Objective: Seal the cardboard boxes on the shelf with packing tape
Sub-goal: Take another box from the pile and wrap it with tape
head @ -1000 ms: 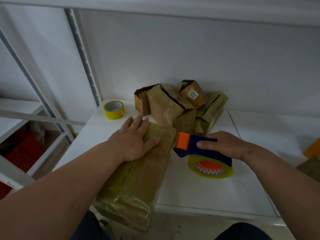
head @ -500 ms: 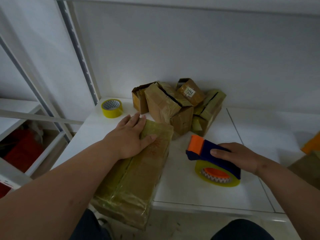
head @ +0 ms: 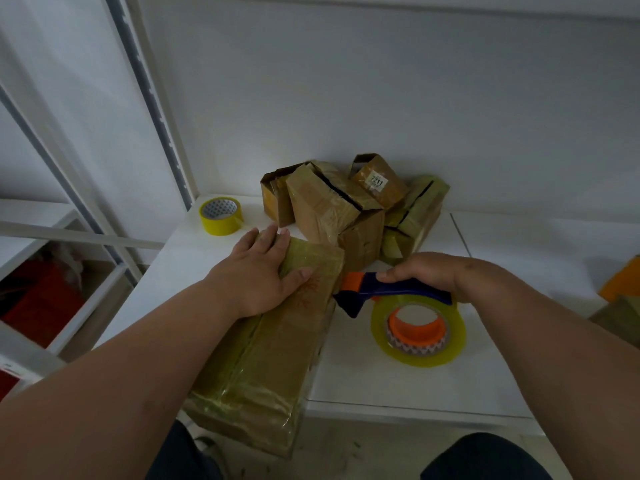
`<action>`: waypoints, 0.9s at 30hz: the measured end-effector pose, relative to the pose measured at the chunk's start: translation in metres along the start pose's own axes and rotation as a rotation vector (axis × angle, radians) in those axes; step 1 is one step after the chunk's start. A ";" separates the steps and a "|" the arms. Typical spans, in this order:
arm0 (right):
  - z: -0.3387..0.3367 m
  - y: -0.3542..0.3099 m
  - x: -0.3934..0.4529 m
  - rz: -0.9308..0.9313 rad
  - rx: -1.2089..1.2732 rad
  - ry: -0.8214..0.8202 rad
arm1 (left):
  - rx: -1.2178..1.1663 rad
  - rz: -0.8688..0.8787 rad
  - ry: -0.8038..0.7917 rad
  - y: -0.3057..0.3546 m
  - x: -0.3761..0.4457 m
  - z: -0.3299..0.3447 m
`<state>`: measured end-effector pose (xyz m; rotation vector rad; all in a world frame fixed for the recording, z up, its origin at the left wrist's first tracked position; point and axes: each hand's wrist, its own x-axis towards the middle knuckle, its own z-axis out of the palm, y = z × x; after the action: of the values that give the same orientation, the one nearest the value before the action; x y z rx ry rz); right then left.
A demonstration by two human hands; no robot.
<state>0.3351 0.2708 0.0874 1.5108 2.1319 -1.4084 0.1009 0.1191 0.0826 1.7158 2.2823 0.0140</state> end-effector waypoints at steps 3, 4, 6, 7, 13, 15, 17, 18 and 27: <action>0.005 0.011 0.002 0.086 0.203 -0.088 | -0.005 0.002 0.005 -0.001 -0.001 0.000; 0.006 0.013 0.003 0.100 0.237 -0.093 | -0.016 0.000 0.011 -0.001 -0.001 0.000; 0.010 0.015 0.004 0.137 0.239 -0.072 | -0.057 -0.008 0.019 -0.001 -0.003 -0.001; 0.012 0.017 0.004 0.156 0.192 -0.041 | -0.077 -0.008 0.021 -0.001 -0.004 -0.001; 0.009 0.040 -0.017 0.101 0.204 0.211 | -0.179 -0.021 0.096 0.002 -0.013 -0.011; 0.006 0.045 -0.031 0.038 0.272 0.284 | -0.128 -0.069 0.152 0.002 -0.024 -0.015; 0.007 0.048 -0.045 -0.032 0.245 0.364 | -0.063 -0.099 0.122 0.001 -0.037 -0.018; 0.009 0.047 -0.051 -0.068 0.226 0.402 | -0.049 -0.102 0.070 -0.001 -0.043 -0.017; 0.054 0.037 -0.115 -0.422 0.181 0.569 | -0.269 -0.022 0.281 0.015 -0.072 -0.012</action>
<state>0.4003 0.1569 0.1057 1.7673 2.8694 -1.4510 0.1305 0.0578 0.1125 1.6321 2.3585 0.5642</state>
